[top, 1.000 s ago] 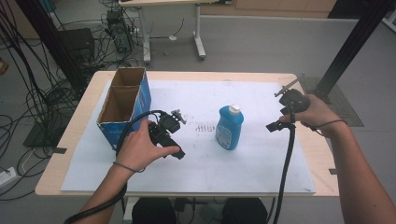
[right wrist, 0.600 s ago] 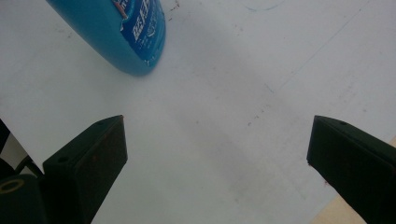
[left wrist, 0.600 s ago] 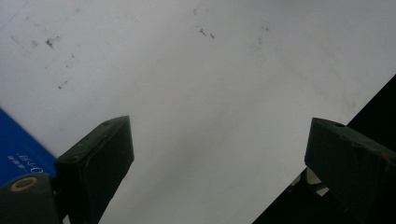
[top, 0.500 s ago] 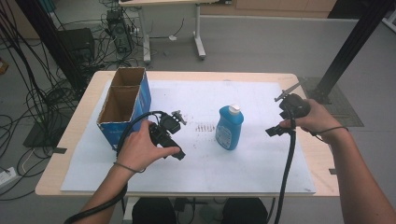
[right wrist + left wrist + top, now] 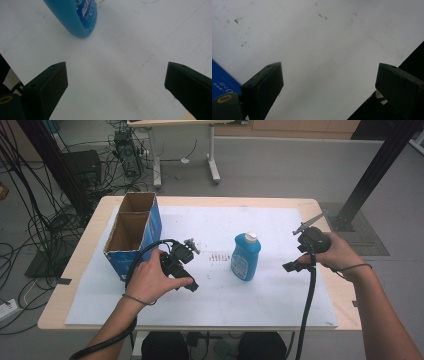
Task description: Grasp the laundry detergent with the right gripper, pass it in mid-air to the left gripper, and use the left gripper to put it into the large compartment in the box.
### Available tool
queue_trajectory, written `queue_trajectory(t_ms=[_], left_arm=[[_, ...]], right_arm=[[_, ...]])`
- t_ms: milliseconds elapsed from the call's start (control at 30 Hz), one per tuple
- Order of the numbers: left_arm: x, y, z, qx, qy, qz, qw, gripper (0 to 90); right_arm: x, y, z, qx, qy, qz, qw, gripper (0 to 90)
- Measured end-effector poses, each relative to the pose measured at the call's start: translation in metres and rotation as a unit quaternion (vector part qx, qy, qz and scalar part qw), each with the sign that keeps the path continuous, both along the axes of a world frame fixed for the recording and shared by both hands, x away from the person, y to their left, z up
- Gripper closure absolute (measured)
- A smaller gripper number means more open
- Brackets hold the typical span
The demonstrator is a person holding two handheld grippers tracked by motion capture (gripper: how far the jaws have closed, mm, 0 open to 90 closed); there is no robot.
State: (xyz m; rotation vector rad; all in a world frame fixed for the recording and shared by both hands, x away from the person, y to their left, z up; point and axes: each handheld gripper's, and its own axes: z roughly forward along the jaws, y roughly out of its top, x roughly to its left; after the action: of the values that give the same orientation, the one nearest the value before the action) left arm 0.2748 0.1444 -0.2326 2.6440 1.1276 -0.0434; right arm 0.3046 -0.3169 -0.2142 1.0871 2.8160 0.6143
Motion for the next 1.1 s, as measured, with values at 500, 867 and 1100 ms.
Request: queue_trajectory(t_ms=[500,867,1100], left_arm=[[-0.001,-0.001,0.0,0.0,0.0,0.002,1.0,8.2],[-0.001,0.0,-0.002,-0.001,0.001,0.002,1.0,8.1],[0.0,0.0,-0.003,-0.001,0.002,0.006,1.0,8.1]], right_arm=[[-0.015,0.002,-0.014,0.014,-0.001,0.007,0.9999,4.6],[-0.023,0.004,-0.021,0.02,-0.004,0.006,0.9998,4.4],[-0.028,0.007,-0.027,0.025,-0.008,0.009,0.9996,4.3]])
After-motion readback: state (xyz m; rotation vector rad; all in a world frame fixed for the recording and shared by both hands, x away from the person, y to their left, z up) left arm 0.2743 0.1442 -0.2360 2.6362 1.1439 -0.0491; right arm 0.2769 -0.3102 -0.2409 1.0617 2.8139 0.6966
